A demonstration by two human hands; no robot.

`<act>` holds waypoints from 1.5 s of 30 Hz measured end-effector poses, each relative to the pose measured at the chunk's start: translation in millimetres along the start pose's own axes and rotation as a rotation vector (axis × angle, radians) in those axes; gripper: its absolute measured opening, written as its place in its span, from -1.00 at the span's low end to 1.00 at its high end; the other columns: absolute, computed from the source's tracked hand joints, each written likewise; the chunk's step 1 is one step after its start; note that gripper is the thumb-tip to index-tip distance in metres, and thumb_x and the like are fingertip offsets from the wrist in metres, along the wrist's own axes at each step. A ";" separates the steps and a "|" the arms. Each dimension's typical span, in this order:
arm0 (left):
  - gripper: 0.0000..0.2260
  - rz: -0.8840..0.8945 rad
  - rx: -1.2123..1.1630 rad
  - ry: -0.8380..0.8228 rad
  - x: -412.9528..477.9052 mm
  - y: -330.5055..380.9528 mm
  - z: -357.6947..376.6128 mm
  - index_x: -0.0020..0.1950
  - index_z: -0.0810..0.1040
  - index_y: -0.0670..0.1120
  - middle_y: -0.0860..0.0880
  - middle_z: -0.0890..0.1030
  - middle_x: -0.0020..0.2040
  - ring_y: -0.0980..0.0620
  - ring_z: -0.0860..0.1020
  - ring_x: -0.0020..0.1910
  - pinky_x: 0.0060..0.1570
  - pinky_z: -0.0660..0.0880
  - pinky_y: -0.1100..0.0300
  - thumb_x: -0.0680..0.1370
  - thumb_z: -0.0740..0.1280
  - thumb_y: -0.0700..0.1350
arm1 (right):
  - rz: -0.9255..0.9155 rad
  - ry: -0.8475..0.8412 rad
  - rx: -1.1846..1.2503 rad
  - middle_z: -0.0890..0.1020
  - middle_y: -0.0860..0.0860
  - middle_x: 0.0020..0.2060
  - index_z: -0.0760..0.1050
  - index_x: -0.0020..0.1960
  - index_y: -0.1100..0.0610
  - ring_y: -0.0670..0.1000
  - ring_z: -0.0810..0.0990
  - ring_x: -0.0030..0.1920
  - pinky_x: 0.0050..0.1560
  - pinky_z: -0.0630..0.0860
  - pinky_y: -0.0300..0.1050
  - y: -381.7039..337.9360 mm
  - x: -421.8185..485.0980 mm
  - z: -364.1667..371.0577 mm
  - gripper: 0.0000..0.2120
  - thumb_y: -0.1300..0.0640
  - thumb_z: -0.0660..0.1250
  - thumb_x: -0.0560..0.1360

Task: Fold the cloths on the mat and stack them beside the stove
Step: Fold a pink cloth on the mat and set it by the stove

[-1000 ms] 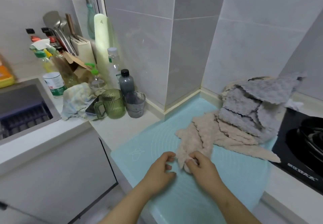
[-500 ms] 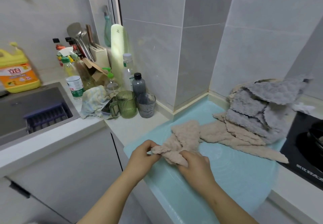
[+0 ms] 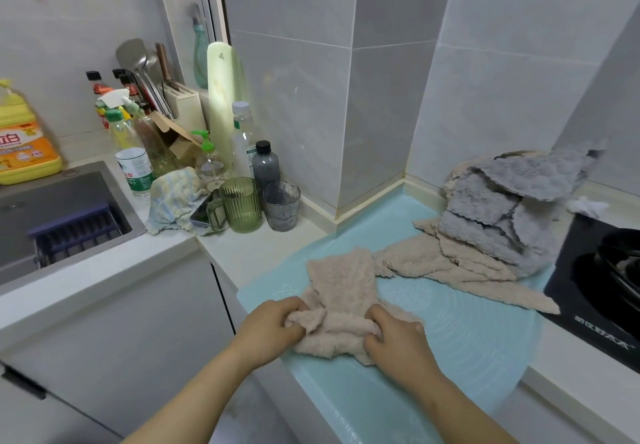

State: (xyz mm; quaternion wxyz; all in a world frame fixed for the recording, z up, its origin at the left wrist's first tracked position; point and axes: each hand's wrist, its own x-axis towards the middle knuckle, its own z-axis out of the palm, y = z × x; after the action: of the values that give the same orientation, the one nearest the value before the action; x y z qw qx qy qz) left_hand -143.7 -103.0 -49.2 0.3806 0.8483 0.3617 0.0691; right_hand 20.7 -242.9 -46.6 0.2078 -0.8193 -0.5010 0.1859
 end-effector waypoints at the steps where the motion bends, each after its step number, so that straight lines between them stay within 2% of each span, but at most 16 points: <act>1: -0.91 -0.028 0.009 -0.086 0.3 -1.3 -0.4 -0.18 0.51 0.17 0.07 0.59 -0.17 0.04 0.53 -0.15 -0.16 0.39 0.18 0.38 0.25 0.11 | 0.019 -0.031 0.046 0.46 -0.08 -0.36 0.29 -0.09 -0.03 -0.01 0.43 -0.24 -0.22 0.26 -0.19 0.9 0.0 0.3 -0.93 0.13 0.16 0.48; 4: -0.57 -0.214 -0.260 -0.297 2.3 6.1 -2.0 -0.09 0.60 0.09 0.11 0.58 -0.04 0.12 0.51 -0.03 0.04 0.36 0.25 0.45 0.13 0.37 | 0.116 0.016 0.359 0.47 -0.02 -0.33 0.34 -0.13 0.01 -0.04 0.41 -0.30 -0.24 0.33 -0.09 0.4 3.5 1.4 -0.95 0.13 0.18 0.51; 7: -0.61 -0.314 -0.336 -0.059 19.4 8.3 3.1 -0.16 0.58 -0.07 0.00 0.59 -0.10 0.08 0.48 -0.17 -0.09 0.38 0.25 0.63 0.06 0.09 | 0.221 0.211 0.468 0.50 -0.01 -0.27 0.41 -0.05 0.06 -0.03 0.45 -0.26 -0.15 0.40 -0.07 5.2 17.3 1.5 -0.90 0.18 0.13 0.58; 9: -0.83 -0.360 -0.277 0.055 34.9 2.7 9.6 -0.02 0.49 -0.10 -0.08 0.52 -0.09 0.03 0.43 -0.24 -0.22 0.37 0.19 0.60 0.11 -0.17 | 0.280 0.200 0.378 0.52 0.03 -0.02 0.39 0.24 0.09 0.01 0.49 -0.02 0.01 0.39 -0.11 8.7 28.0 4.2 -0.74 0.24 0.07 0.60; 10: -0.83 -0.387 -0.260 0.040 40.6 1.3 12.1 0.08 0.44 -0.10 -0.08 0.47 -0.08 0.01 0.42 -0.25 -0.27 0.36 0.17 0.56 0.12 -0.25 | 0.303 0.164 0.347 0.49 0.07 0.13 0.32 0.36 0.11 0.05 0.47 0.10 0.10 0.36 -0.14 10.1 33.5 6.6 -0.65 0.28 0.05 0.60; 14: -0.69 -0.391 -0.230 -0.008 57.6 4.5 20.4 0.29 0.31 -0.08 -0.16 0.46 0.12 -0.06 0.44 -0.15 -0.18 0.39 0.12 0.55 0.17 -0.23 | 0.275 0.039 0.222 0.40 0.10 0.33 0.20 0.46 0.03 0.09 0.44 0.24 0.28 0.37 -0.05 7.0 54.1 20.6 -0.52 0.27 0.04 0.57; 19: -0.55 -0.425 -0.118 -0.004 67.2 6.0 34.6 0.39 0.23 -0.06 -0.13 0.44 0.18 -0.14 0.49 0.10 0.07 0.48 0.01 0.53 0.24 -0.05 | 0.350 -0.017 0.028 0.40 0.08 0.26 0.07 0.48 -0.05 0.10 0.47 0.19 0.17 0.43 0.04 2.7 61.1 28.2 -0.49 0.06 0.12 0.57; 21: -0.66 -0.419 -0.090 -0.008 66.9 8.8 35.8 0.32 0.28 -0.04 -0.04 0.48 0.06 -0.06 0.48 0.01 -0.06 0.44 0.11 0.54 0.20 -0.08 | 0.340 0.016 0.011 0.48 0.05 0.22 0.12 0.46 0.00 0.07 0.51 0.15 0.14 0.44 -0.01 2.9 60.1 29.7 -0.52 0.01 0.13 0.57; 24: -0.89 -0.374 -0.195 0.067 62.7 9.3 29.9 0.02 0.43 -0.06 -0.01 0.52 -0.09 0.01 0.47 -0.14 -0.14 0.41 0.14 0.55 0.16 -0.10 | 0.310 0.134 0.076 0.56 0.03 0.09 0.25 0.38 0.06 0.03 0.55 0.03 0.03 0.46 -0.08 7.4 54.9 27.2 -0.61 0.06 0.17 0.57; 27: -0.88 -0.391 -0.285 0.225 55.1 -3.8 15.4 -0.08 0.45 -0.07 -0.02 0.53 -0.14 0.02 0.46 -0.19 -0.22 0.38 0.13 0.54 0.12 -0.14 | 0.321 0.249 0.004 0.56 0.03 -0.01 0.39 0.25 0.09 0.01 0.54 -0.09 -0.15 0.45 -0.12 20.3 45.4 18.0 -0.73 0.18 0.09 0.58; 30: -0.96 -0.445 -0.263 0.306 49.1 -20.0 1.8 -0.13 0.37 -0.03 -0.05 0.50 -0.14 0.01 0.44 -0.23 -0.32 0.32 0.13 0.52 0.17 -0.13 | 0.332 0.226 -0.149 0.54 0.00 0.01 0.48 0.17 0.07 -0.02 0.52 -0.05 -0.07 0.48 -0.14 32.9 39.4 12.3 -0.76 0.14 0.11 0.58; 32: -0.89 -0.447 -0.252 0.335 52.5 -24.5 -0.7 -0.16 0.31 -0.04 -0.10 0.48 -0.11 -0.01 0.42 -0.26 -0.35 0.30 0.14 0.47 0.24 -0.18 | 0.305 0.214 -0.147 0.51 0.00 0.12 0.44 0.24 0.03 -0.01 0.48 0.08 0.02 0.44 -0.15 34.1 43.4 11.6 -0.73 0.09 0.14 0.57; 35: -0.76 -0.394 -0.342 0.346 61.9 -16.5 1.0 0.09 0.30 -0.05 -0.10 0.48 -0.01 -0.03 0.45 -0.24 -0.33 0.35 0.15 0.46 0.23 -0.24 | 0.268 0.160 -0.062 0.40 0.00 0.30 0.32 0.38 -0.01 0.03 0.38 0.23 0.15 0.36 -0.12 24.9 54.4 16.4 -0.62 0.00 0.16 0.57; 38: -0.49 -0.282 -0.283 0.217 68.2 -12.6 7.9 0.38 0.19 0.11 -0.16 0.51 0.08 -0.09 0.52 -0.19 -0.35 0.37 0.20 0.49 0.18 -0.25 | 0.287 0.140 -0.084 0.36 0.00 0.34 0.25 0.42 -0.03 0.06 0.35 0.26 0.17 0.33 -0.09 14.7 64.5 23.1 -0.57 -0.04 0.14 0.57; 41: -0.55 -0.207 -0.120 0.089 68.1 -16.5 11.6 0.39 0.32 0.10 -0.06 0.38 0.22 -0.04 0.44 0.12 0.12 0.37 0.22 0.53 0.18 -0.21 | 0.351 0.112 -0.036 0.40 0.08 0.25 0.27 0.39 0.01 0.10 0.37 0.21 0.13 0.35 -0.09 10.6 76.0 28.1 -0.56 -0.06 0.17 0.55; 45: -0.62 -0.198 -0.068 0.114 70.5 -23.6 6.8 0.30 0.44 0.01 -0.05 0.40 0.19 -0.02 0.43 0.17 0.09 0.29 0.29 0.50 0.24 -0.24 | 0.246 0.003 0.148 0.53 0.11 0.07 0.44 0.17 0.12 0.01 0.48 -0.07 -0.03 0.46 -0.14 0.7 88.6 34.0 -0.78 0.14 0.16 0.55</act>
State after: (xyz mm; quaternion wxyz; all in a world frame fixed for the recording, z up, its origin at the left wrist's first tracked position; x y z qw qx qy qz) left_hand -102.8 -49.5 -81.5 0.3929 0.7897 0.4621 0.0917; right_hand 41.8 -158.4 -84.2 0.2440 -0.8573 -0.3814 0.2452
